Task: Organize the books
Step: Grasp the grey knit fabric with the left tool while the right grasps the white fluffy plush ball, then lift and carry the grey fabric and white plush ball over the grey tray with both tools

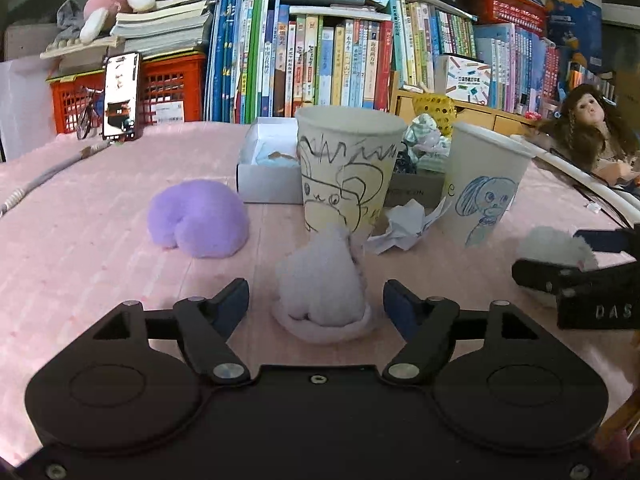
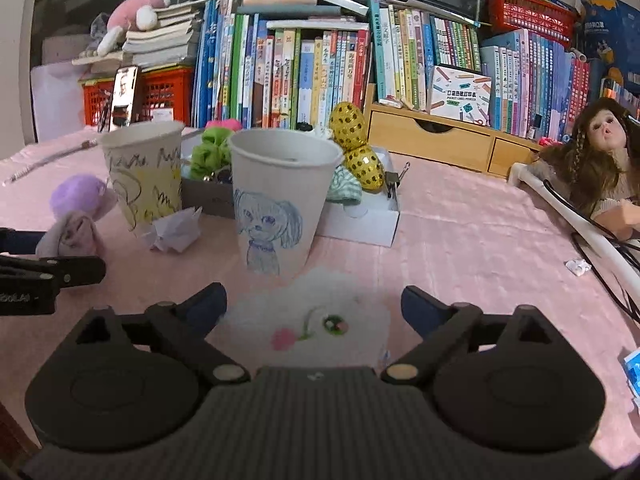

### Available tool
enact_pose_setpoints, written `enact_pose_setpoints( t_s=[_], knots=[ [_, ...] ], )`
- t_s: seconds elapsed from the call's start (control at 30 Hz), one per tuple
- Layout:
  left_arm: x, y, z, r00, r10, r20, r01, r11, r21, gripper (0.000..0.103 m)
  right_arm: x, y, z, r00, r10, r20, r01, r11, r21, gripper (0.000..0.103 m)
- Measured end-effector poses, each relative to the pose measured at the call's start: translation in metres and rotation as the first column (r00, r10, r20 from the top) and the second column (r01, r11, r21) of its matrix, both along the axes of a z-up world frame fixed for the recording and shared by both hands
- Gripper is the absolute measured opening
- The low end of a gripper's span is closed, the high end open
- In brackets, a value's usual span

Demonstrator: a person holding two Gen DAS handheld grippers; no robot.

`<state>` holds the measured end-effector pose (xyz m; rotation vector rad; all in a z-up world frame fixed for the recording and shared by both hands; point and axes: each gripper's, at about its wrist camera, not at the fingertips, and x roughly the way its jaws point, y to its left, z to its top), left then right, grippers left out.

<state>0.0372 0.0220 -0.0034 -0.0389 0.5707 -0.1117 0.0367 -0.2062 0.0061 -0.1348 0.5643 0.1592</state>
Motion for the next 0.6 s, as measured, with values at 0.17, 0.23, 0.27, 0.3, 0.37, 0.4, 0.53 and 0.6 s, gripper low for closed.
enact_pose_setpoints(
  t_s=[0.17, 0.23, 0.27, 0.3, 0.37, 0.4, 0.53, 0.6],
  knots=[
    [0.004, -0.006, -0.002, 1.000, 0.014, 0.008, -0.014, 1.000, 0.013, 0.065, -0.002, 0.000, -0.005, 0.999, 0.006, -0.037, -0.005, 1.000, 0.009, 0.098],
    [0.003, -0.008, -0.002, 1.000, 0.014, 0.014, -0.014, 1.000, 0.018, 0.053, -0.001, 0.000, -0.006, 0.998, 0.017, -0.061, -0.015, 0.999, 0.033, 0.093],
    [0.003, -0.009, -0.002, 1.000, 0.014, 0.014, -0.014, 1.000, 0.018, 0.046, -0.001, 0.000, -0.006, 0.998, 0.015, -0.066, -0.013, 0.999, 0.042, 0.087],
    [0.003, -0.008, -0.001, 1.000, 0.014, 0.011, -0.014, 1.000, 0.012, 0.044, -0.002, 0.000, -0.006, 0.998, 0.009, -0.065, -0.007, 0.999, 0.041, 0.084],
    [0.002, -0.007, 0.001, 1.000, 0.017, 0.003, -0.017, 1.000, -0.006, 0.041, -0.003, 0.000, -0.005, 0.998, -0.002, -0.057, 0.005, 0.999, 0.043, 0.078],
    [0.002, -0.006, 0.002, 1.000, 0.017, -0.001, -0.017, 1.000, -0.016, 0.040, -0.003, -0.001, -0.004, 0.998, -0.004, -0.062, 0.007, 0.999, 0.054, 0.077],
    [-0.003, -0.006, 0.008, 1.000, -0.002, -0.007, 0.002, 1.000, -0.029, 0.039, -0.005, -0.002, -0.001, 0.998, 0.002, -0.068, 0.003, 0.997, 0.071, 0.077],
    [-0.006, -0.008, 0.013, 1.000, -0.014, 0.005, 0.014, 1.000, -0.014, 0.039, -0.008, 0.000, 0.002, 0.998, 0.016, -0.061, -0.011, 0.997, 0.077, 0.077]
  ],
)
